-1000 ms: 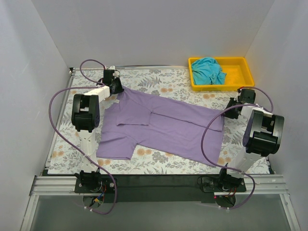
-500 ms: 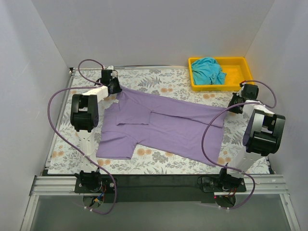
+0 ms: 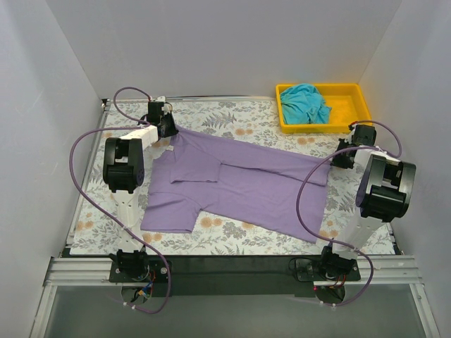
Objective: Fold and stack the t-shirts
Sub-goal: Fold the tshirt
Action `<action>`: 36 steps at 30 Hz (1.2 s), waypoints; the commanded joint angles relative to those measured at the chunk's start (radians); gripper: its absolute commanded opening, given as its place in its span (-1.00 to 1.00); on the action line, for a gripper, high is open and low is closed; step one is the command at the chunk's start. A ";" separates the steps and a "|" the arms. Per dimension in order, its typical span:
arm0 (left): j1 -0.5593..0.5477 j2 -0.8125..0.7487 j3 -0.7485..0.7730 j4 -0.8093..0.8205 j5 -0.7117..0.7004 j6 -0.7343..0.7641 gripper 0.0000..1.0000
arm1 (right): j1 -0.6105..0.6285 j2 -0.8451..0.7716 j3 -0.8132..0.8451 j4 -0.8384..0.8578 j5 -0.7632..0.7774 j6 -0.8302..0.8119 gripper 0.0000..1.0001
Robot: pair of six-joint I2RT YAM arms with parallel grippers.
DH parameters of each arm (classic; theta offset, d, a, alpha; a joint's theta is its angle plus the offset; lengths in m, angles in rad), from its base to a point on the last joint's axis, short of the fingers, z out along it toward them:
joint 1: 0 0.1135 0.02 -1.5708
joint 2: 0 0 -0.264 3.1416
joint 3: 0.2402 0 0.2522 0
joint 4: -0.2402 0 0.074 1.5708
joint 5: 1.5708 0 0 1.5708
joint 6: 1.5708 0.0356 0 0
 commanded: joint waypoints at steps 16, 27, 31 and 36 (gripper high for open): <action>0.014 -0.238 -0.016 -0.177 -0.080 -0.140 -0.28 | 0.050 -0.269 -0.042 -0.171 -0.130 0.218 -0.32; -0.077 -0.332 -0.122 -0.263 -0.076 -0.171 -0.26 | 0.054 -0.350 -0.208 -0.210 -0.064 0.323 -0.31; -0.109 -0.292 -0.131 -0.253 -0.079 -0.176 -0.26 | 0.055 -0.339 -0.223 -0.210 -0.009 0.335 -0.31; -0.144 -0.248 -0.093 -0.252 -0.079 -0.172 -0.26 | 0.054 -0.328 -0.239 -0.201 0.031 0.352 -0.30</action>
